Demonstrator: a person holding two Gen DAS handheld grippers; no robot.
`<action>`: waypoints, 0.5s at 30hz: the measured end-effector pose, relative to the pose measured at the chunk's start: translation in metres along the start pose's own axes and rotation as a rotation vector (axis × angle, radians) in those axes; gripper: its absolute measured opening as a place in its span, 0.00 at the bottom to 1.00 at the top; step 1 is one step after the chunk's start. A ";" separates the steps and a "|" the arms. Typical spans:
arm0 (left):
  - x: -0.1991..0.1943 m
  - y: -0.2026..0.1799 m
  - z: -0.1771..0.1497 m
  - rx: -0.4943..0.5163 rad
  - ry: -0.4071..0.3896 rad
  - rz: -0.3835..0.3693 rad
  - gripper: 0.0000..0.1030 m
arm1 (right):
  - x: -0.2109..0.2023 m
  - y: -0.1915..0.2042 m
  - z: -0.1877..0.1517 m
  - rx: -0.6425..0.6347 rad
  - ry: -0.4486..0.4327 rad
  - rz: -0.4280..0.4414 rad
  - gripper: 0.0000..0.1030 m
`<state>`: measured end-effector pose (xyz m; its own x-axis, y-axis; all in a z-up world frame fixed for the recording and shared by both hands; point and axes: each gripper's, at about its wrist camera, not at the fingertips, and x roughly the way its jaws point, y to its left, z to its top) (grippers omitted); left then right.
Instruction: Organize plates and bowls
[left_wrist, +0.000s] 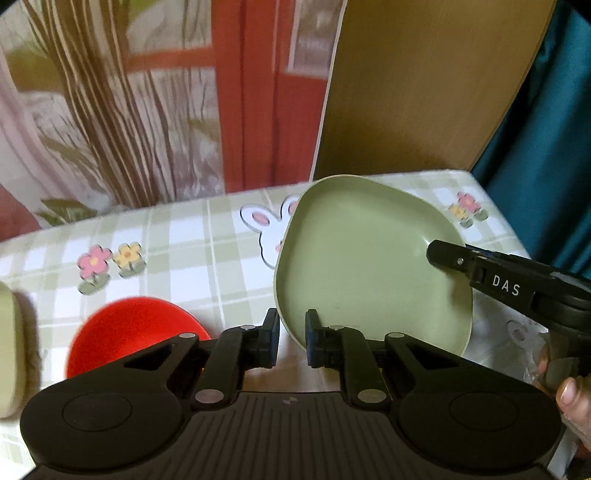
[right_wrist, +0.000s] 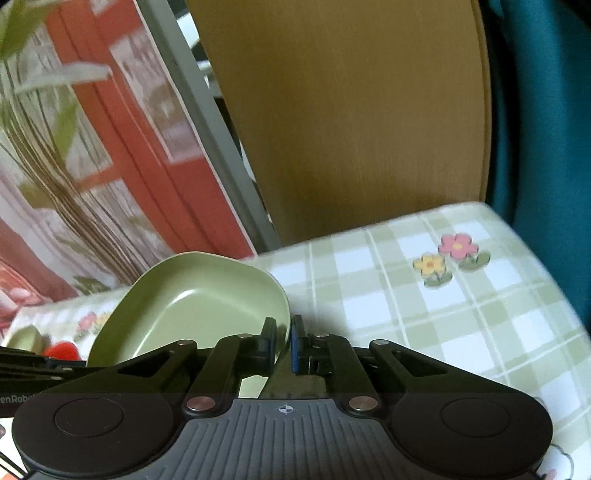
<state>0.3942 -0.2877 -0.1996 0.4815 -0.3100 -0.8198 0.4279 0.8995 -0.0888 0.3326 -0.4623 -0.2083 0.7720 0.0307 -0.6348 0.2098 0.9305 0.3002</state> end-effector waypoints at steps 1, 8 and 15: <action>-0.007 0.000 0.001 0.000 -0.011 0.002 0.15 | -0.006 0.004 0.004 0.000 -0.011 0.005 0.07; -0.065 0.008 0.002 -0.021 -0.080 0.003 0.15 | -0.052 0.041 0.023 -0.041 -0.079 0.031 0.07; -0.131 0.023 -0.005 -0.029 -0.173 0.022 0.15 | -0.100 0.082 0.040 -0.077 -0.140 0.060 0.07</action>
<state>0.3374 -0.2254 -0.0972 0.6162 -0.3364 -0.7121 0.3947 0.9143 -0.0904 0.2963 -0.4039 -0.0920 0.8589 0.0406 -0.5105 0.1185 0.9540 0.2754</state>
